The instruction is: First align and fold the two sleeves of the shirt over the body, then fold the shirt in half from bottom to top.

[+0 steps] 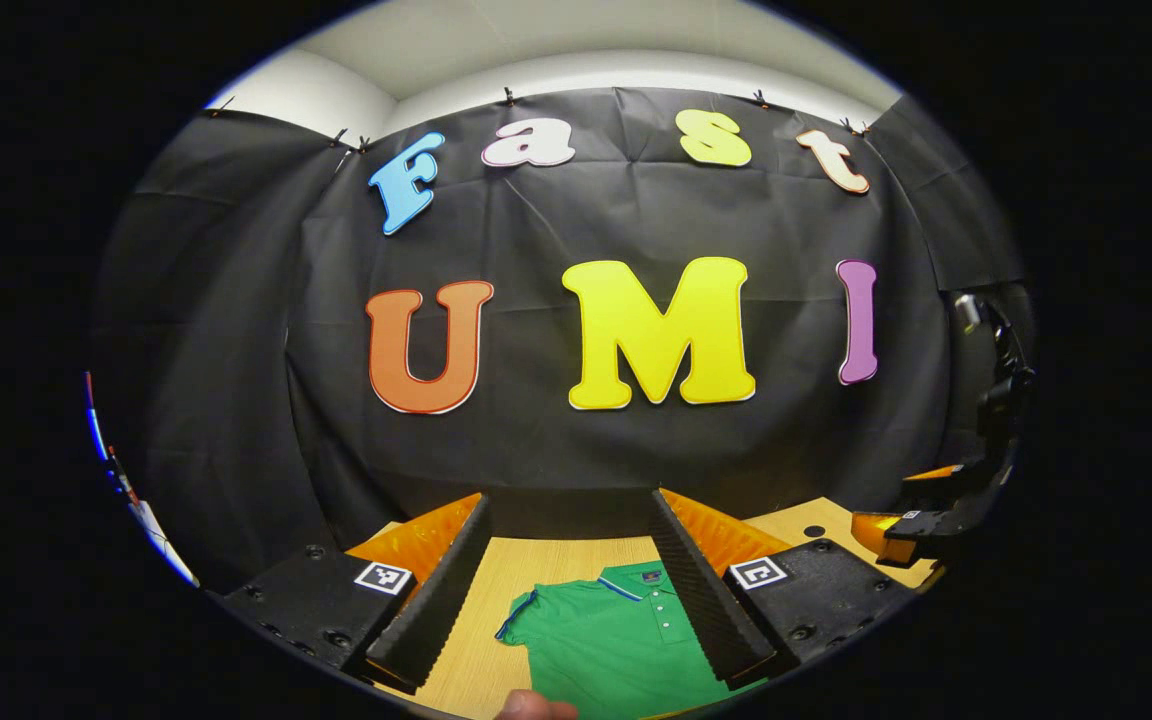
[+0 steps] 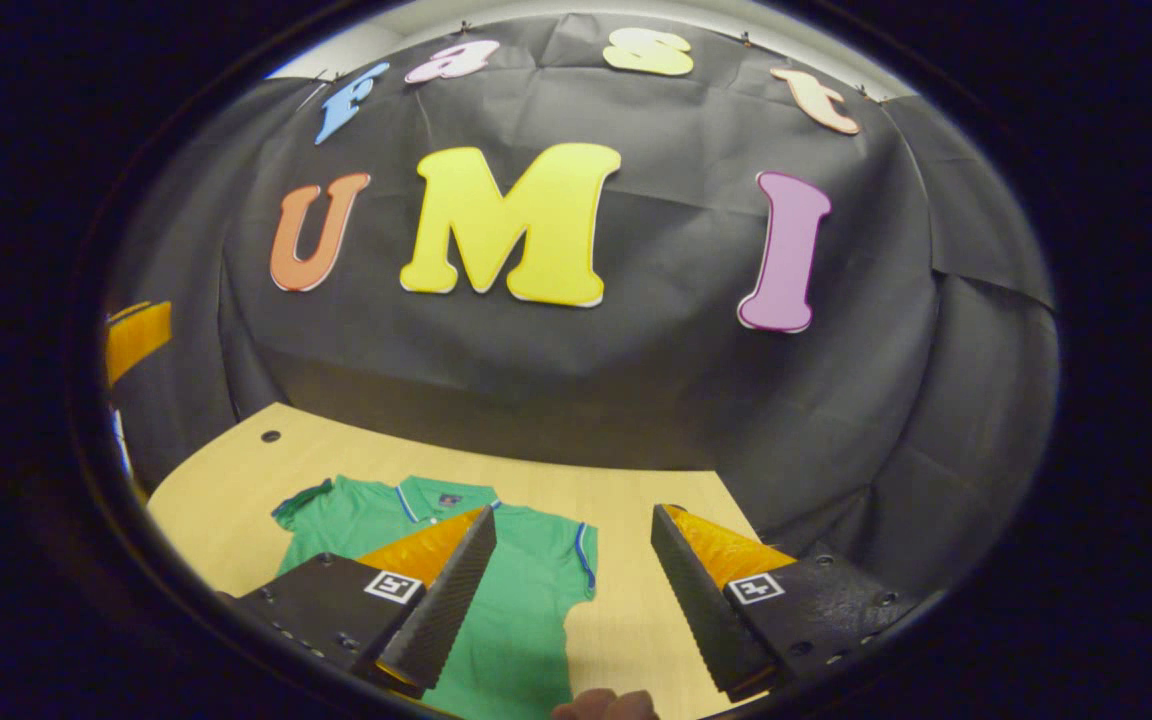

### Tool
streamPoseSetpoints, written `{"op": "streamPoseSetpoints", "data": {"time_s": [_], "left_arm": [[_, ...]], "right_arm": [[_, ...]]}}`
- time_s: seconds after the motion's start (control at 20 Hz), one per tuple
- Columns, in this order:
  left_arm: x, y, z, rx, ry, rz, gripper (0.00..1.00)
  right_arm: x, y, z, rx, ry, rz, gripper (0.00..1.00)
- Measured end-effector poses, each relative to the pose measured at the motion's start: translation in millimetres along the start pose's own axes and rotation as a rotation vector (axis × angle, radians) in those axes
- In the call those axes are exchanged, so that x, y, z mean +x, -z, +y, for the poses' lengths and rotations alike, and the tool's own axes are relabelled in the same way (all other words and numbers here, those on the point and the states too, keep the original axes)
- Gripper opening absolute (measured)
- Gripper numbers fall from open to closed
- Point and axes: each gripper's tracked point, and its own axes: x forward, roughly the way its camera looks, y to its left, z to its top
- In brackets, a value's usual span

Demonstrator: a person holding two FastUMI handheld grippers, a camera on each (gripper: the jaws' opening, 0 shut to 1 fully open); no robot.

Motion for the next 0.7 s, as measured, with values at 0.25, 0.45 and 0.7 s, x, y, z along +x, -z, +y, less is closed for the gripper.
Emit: {"op": "streamPoseSetpoints", "data": {"time_s": [0.25,0.45,0.7], "left_arm": [[10.1,4.4,6.0,0.031,-0.032,0.011,0.99],[18.8,7.1,4.8,0.046,-0.040,0.023,0.99],[29.8,11.0,13.4,0.077,-0.085,0.044,0.99]], "right_arm": [[59.5,41.7,-12.2,-0.035,-0.038,0.112,0.97],[105.1,71.0,-17.2,-0.043,-0.067,0.186,0.96],[173.5,119.7,-21.6,-0.084,-0.106,0.304,0.97]]}}
